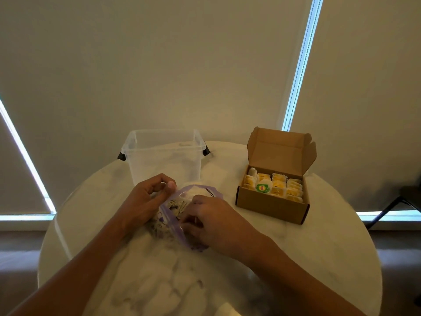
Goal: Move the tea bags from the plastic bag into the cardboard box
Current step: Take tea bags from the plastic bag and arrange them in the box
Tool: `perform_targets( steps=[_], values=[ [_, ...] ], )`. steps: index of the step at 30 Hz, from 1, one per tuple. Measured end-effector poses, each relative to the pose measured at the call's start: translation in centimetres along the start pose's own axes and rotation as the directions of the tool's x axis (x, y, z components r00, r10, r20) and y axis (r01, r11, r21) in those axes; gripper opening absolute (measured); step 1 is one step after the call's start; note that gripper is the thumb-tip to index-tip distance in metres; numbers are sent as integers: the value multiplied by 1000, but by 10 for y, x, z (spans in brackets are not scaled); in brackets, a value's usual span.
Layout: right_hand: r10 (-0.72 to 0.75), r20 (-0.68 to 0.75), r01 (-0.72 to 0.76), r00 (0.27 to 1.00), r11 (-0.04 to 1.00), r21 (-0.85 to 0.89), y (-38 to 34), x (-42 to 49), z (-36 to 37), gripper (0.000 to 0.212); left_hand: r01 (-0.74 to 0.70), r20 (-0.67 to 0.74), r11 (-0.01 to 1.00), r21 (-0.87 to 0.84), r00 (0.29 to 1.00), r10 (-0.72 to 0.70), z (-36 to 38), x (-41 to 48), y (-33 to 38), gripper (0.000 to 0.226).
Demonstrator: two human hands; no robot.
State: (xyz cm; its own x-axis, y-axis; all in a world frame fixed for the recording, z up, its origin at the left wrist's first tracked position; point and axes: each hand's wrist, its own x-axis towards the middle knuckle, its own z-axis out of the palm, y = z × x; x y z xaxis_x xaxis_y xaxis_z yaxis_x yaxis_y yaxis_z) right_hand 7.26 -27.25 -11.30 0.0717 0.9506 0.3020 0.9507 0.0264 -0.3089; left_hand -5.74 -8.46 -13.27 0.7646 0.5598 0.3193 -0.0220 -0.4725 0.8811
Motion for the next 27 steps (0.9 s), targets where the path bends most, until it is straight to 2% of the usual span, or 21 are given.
perform_targets(
  steps=[6,10,14,17,20,23,25,27],
  values=[
    [231,-220,-157,948,939,306,17,-15,-24,19,-20,-52,1000,2,998,20,-1,2,-5,28],
    [353,-170,-207,920,805,556,31,-22,-41,14,-3,-51,1000,6,999,3,-1,4,-8,27],
    [382,-147,-195,912,721,665,41,-30,-57,16,-9,-47,1000,6,999,9,1,5,-7,25],
    [441,-215,-160,871,670,724,51,-39,-70,13,18,-43,1000,-20,999,-19,2,5,-7,25],
    [563,-325,-126,760,618,776,68,-47,-83,9,22,-43,1000,-8,999,-23,2,7,-8,20],
    [682,-438,-62,586,576,815,89,-52,-88,10,7,-46,1000,11,999,-6,3,8,-11,20],
    [725,-481,-24,493,564,826,98,-53,-88,13,-14,-48,1000,7,999,14,1,7,-10,34],
    [744,-480,-20,464,551,835,101,-53,-87,18,-29,-55,1000,-10,998,29,2,6,-11,51]
  ],
)
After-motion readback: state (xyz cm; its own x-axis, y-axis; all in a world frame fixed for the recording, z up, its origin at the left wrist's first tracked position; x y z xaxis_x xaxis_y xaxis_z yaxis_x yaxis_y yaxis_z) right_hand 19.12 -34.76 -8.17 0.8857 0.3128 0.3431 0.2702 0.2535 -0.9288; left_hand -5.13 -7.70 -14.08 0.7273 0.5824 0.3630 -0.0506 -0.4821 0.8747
